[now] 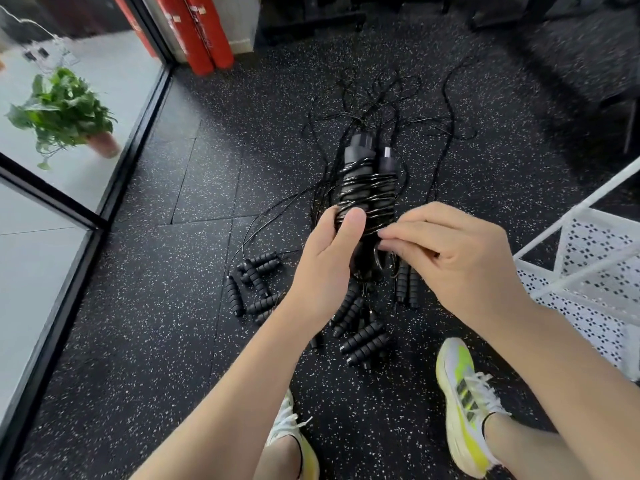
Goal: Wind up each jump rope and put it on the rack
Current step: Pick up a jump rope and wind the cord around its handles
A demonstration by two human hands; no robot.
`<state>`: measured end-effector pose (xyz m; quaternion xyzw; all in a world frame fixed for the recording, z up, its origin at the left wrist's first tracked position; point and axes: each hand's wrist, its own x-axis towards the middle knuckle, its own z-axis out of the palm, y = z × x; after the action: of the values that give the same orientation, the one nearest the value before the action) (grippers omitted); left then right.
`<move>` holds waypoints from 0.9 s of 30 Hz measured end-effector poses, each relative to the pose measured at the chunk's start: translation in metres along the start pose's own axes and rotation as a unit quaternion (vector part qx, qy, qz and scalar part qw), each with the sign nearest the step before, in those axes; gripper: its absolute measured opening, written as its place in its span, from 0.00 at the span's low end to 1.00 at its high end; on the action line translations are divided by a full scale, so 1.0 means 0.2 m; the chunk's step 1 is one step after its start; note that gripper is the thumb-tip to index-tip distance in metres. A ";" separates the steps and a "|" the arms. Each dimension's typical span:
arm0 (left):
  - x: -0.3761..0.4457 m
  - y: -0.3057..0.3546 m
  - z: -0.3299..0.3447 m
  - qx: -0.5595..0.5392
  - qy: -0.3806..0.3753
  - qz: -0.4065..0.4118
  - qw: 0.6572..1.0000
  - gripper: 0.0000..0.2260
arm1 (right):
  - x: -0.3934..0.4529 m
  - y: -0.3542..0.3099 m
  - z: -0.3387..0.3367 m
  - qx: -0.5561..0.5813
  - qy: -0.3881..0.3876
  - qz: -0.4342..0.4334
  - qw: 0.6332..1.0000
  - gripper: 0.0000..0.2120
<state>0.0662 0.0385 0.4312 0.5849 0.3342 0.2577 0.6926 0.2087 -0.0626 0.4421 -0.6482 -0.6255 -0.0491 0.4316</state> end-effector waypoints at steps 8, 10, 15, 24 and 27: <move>0.00 -0.03 0.03 0.042 -0.017 0.006 0.999 0.18 | 0.02 0.02 -0.01 0.037 -0.070 0.062 0.995 0.08; -0.01 -0.03 0.04 0.049 -0.018 0.003 0.999 0.19 | 0.01 0.01 0.00 0.032 -0.096 0.091 0.991 0.09; 0.00 -0.04 0.03 0.049 -0.037 -0.005 0.998 0.15 | 0.03 0.00 -0.03 0.019 -0.098 0.109 0.989 0.06; -0.02 -0.01 0.01 -0.027 -0.065 -0.052 0.996 0.17 | 0.06 0.01 -0.12 0.033 -0.050 0.110 0.992 0.11; -0.05 -0.01 0.04 -0.062 -0.067 -0.056 0.994 0.16 | 0.08 0.01 -0.16 0.049 -0.033 0.096 0.994 0.11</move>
<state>0.0663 0.0247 0.4309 0.5368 0.3026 0.1992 0.7620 0.2289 -0.0708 0.4709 -0.6845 -0.5758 0.0453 0.4448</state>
